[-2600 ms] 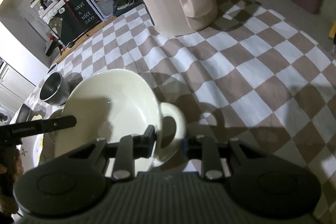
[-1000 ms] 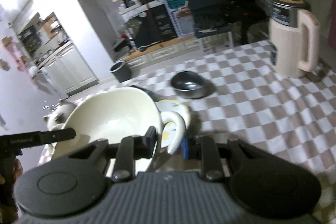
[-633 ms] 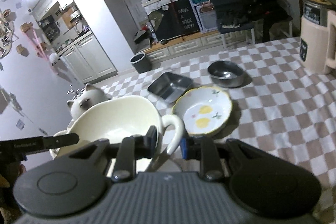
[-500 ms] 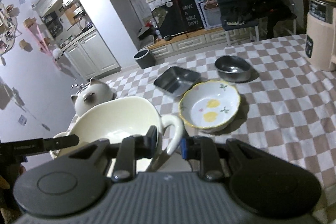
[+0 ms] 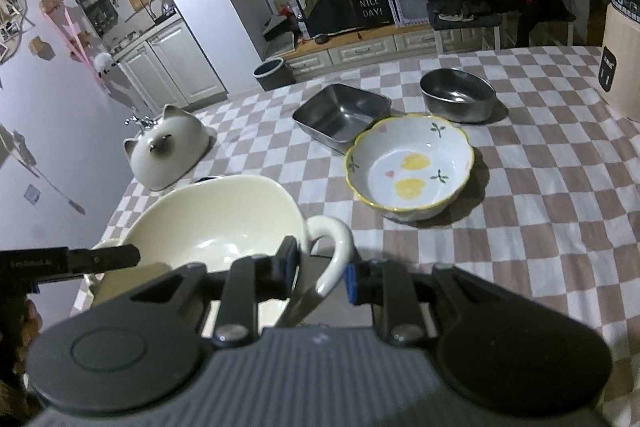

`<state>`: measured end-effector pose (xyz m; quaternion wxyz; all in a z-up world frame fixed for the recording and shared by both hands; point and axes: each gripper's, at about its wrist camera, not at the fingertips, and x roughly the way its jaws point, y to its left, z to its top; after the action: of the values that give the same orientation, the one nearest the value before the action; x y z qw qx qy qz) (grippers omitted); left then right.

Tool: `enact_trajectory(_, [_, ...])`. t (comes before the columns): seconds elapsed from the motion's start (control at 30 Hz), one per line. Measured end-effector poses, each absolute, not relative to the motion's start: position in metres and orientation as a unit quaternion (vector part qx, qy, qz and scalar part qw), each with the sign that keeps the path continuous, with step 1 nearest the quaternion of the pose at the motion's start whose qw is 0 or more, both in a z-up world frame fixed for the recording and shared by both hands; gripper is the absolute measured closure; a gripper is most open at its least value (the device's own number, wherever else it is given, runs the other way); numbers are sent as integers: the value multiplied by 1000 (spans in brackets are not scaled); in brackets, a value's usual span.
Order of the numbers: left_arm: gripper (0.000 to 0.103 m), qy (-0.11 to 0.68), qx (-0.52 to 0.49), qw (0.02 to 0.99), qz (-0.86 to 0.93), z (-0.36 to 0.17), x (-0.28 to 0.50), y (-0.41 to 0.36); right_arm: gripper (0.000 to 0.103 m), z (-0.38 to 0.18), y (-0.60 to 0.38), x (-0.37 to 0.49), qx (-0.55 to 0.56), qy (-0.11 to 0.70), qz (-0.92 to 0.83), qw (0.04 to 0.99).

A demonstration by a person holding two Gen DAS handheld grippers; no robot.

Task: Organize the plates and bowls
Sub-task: 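Carry the cream bowl with both tools across the table toward the steel trays, then lower the cream bowl with both tools onto the dark-rimmed plate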

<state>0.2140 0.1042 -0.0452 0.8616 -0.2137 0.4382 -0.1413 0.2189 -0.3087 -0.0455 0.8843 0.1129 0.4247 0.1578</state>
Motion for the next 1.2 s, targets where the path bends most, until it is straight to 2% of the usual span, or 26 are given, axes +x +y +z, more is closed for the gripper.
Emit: enact_trajectory(1.2, [81, 534, -174, 821, -105, -91, 229, 96, 70, -79, -288, 231, 47, 506, 146, 849])
